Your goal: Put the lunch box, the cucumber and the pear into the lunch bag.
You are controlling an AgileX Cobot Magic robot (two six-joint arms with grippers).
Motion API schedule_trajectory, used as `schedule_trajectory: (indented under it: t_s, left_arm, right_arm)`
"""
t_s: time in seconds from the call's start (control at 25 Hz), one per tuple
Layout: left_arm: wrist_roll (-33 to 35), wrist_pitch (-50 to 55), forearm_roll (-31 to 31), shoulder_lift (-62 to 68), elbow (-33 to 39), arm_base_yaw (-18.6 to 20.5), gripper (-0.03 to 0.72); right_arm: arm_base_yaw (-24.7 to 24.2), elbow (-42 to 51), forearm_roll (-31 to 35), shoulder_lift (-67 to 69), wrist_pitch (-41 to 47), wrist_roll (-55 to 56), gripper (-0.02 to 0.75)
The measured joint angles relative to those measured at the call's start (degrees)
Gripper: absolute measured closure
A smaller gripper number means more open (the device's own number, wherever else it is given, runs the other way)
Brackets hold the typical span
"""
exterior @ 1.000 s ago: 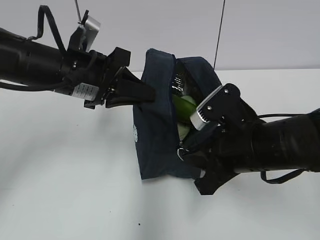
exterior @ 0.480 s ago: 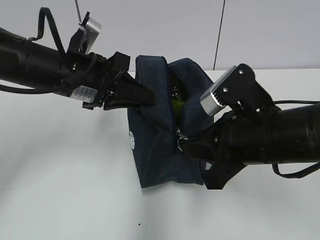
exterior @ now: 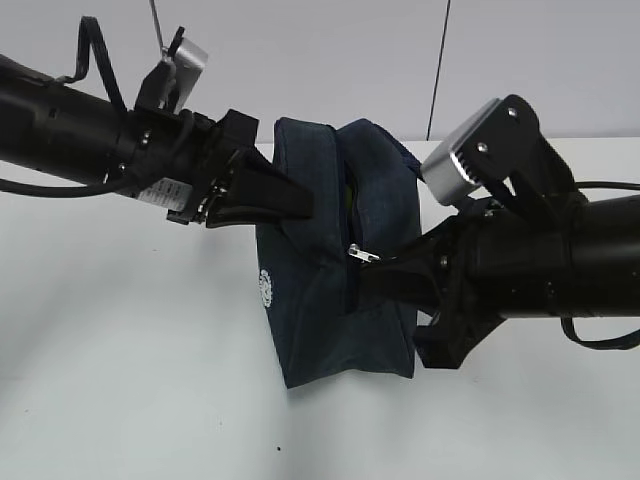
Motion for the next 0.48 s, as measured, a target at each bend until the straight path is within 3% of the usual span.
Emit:
schedule_trajectory:
  t_s: [0.24,0.48]
  left_arm:
    - [2.7,3.5,-1.6,-0.1,0.0,0.1,0.545]
    - [3.0,7.5,-1.5,-1.5,0.0,0.6,0.324]
  right_arm:
    - [0.0,0.0,-3.6,-0.1,0.9,3.5,0.732]
    - [0.0,0.0,-3.9,-0.1,0.9,4.1,0.732]
